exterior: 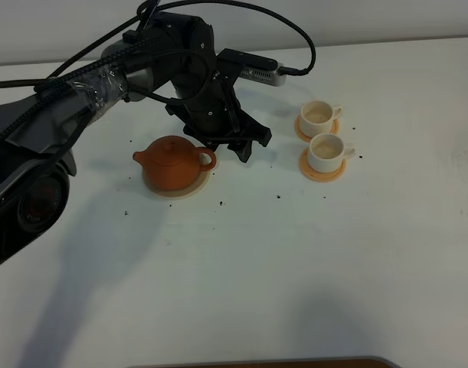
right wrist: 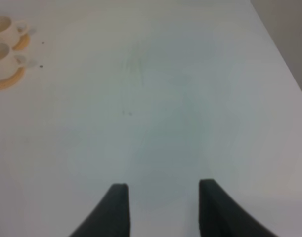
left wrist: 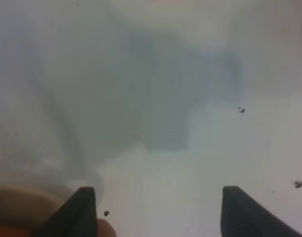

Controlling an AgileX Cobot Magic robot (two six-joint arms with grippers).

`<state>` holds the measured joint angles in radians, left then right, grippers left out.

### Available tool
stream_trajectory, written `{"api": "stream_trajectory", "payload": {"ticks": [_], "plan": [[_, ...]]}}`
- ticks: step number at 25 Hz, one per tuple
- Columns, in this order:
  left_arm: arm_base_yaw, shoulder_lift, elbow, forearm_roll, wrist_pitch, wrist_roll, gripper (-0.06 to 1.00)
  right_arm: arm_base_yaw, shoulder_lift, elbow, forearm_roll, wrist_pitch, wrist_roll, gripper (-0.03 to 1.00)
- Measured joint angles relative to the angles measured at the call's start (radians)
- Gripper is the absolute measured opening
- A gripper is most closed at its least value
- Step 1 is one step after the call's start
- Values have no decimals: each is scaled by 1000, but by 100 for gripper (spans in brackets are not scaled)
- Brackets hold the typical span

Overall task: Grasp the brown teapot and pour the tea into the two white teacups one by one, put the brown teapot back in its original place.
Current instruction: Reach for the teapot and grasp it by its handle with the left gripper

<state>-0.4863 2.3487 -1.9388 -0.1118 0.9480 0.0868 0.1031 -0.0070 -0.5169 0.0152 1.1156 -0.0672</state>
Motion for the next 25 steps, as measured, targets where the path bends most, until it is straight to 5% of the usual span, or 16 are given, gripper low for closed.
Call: {"api": "stream_trajectory", "payload": {"ticks": [25], "plan": [[-3,0,-1,-22,226,104,57,0,0,0,0,0,0,36]]}}
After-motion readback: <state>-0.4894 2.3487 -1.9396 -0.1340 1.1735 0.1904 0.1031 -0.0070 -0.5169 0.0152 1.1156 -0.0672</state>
